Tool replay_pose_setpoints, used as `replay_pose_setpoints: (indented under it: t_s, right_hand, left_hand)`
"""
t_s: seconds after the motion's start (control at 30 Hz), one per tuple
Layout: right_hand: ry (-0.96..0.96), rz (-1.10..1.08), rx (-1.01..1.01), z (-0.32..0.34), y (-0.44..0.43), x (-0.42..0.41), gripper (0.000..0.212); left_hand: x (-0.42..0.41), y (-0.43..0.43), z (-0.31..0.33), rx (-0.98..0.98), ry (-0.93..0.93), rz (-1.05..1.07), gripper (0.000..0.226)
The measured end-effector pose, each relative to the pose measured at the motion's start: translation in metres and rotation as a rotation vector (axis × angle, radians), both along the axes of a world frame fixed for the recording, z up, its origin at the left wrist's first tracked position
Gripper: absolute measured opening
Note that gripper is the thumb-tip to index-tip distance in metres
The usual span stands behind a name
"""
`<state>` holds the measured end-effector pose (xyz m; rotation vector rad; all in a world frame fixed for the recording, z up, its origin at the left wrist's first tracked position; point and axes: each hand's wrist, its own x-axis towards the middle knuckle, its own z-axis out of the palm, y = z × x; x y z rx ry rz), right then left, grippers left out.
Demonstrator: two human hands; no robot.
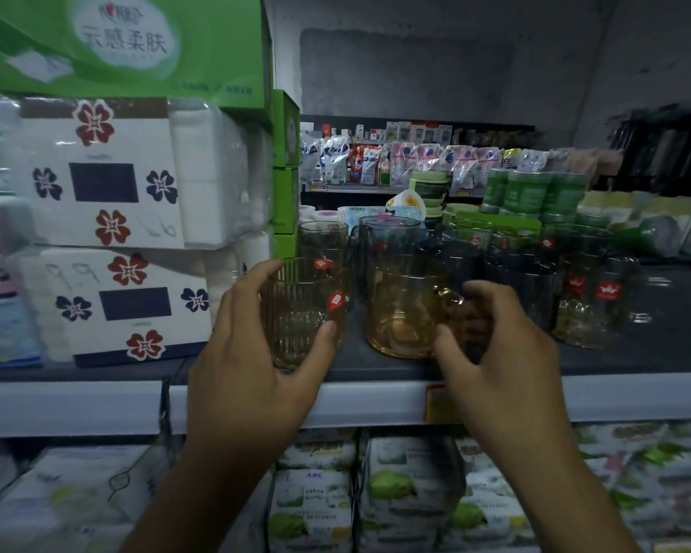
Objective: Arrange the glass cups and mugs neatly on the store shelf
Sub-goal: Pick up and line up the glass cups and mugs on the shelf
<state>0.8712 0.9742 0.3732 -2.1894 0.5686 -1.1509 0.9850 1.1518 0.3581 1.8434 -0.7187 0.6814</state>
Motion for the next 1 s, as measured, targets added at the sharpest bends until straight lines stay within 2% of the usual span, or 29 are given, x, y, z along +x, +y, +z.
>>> replay_pose_setpoints:
  t_s: [0.07,0.13,0.2,0.33,0.5,0.6,0.77,0.87,1.0]
  right_hand:
    - [-0.007,-0.006,-0.009,0.003,-0.008,-0.003,0.019]
    - [-0.027,0.070,0.112,0.009,-0.012,-0.005,0.010]
    - [-0.085,0.182,0.308,0.017,-0.016,-0.006,0.007]
    - [-0.102,0.418,0.656,0.032,-0.024,-0.002,0.020]
    - [-0.006,0.407,0.611,0.032,-0.031,0.002,0.036]
    - [0.008,0.333,0.615,0.037,-0.026,0.003,0.037]
    - [-0.002,0.333,0.618,0.038,-0.019,0.005,0.037]
    - [-0.050,0.287,0.645,0.036,-0.017,0.004,0.040]
    - [-0.242,0.277,0.736,0.039,-0.020,-0.007,0.045]
  left_hand:
    - [0.000,0.000,0.003,0.001,0.054,-0.026,0.075]
    - [0.001,-0.001,0.006,0.029,0.102,-0.051,0.082]
    - [0.003,-0.002,0.009,0.088,0.123,-0.053,0.091]
    - [0.009,0.000,0.013,0.123,0.167,-0.061,0.101]
    - [0.005,-0.003,0.008,0.013,0.118,-0.061,0.075]
    - [0.007,-0.002,0.005,-0.022,0.107,-0.062,0.081]
    - [0.008,-0.002,0.008,-0.057,0.101,-0.135,0.081]
    - [0.010,-0.001,0.008,-0.107,0.105,-0.179,0.080]
    - [0.011,-0.006,0.017,-0.221,0.125,-0.290,0.076]
